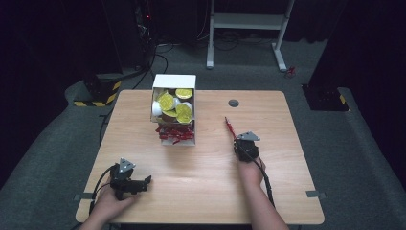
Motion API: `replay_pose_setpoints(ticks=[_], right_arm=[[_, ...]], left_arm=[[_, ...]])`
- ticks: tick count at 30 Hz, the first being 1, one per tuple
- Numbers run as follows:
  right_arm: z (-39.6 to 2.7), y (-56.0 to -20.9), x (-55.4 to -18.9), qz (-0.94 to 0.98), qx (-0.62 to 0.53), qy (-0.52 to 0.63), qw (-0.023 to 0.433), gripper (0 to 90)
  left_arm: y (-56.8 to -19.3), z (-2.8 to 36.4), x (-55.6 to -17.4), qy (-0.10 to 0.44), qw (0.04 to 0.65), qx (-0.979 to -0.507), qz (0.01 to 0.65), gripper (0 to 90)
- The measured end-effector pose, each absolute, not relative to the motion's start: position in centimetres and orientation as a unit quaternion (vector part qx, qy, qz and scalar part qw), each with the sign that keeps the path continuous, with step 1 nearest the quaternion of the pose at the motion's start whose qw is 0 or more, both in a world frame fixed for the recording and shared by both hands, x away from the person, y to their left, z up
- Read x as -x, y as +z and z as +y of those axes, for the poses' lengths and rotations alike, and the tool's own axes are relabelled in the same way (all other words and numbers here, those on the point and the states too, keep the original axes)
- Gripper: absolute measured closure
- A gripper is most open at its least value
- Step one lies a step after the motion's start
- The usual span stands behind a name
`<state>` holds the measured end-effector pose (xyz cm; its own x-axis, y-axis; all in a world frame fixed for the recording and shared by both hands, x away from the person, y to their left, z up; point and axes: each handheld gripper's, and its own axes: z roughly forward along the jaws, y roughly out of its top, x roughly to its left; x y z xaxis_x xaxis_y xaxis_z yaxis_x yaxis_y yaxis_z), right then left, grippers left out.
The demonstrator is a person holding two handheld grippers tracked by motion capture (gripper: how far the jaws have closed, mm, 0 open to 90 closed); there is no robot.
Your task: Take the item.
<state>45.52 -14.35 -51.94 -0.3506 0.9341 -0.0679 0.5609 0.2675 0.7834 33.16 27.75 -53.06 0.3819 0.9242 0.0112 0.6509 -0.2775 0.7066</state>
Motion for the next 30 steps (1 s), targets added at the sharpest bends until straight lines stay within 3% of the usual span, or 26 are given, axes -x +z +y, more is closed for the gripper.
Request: replay_pose_setpoints(ticks=[3, 8, 30], right_arm=[[-14.3, -51.9, -45.4, 0.745, -0.503, 0.345, 0.271, 77.5], [-14.3, -51.4, -45.3, 0.734, -0.513, 0.362, 0.258, 56.9], [-16.6, -49.4, -40.7, 0.733, -0.489, 0.405, 0.243, 29.9]], left_arm=[[-53.1, 27.8, -33.2, 0.217, 0.315, -0.769, 0.512, 0.6], [-53.1, 27.7, -33.2, 0.216, 0.316, -0.769, 0.512, 0.6], [-53.1, 27.7, -33.2, 0.215, 0.316, -0.768, 0.513, 0.6]])
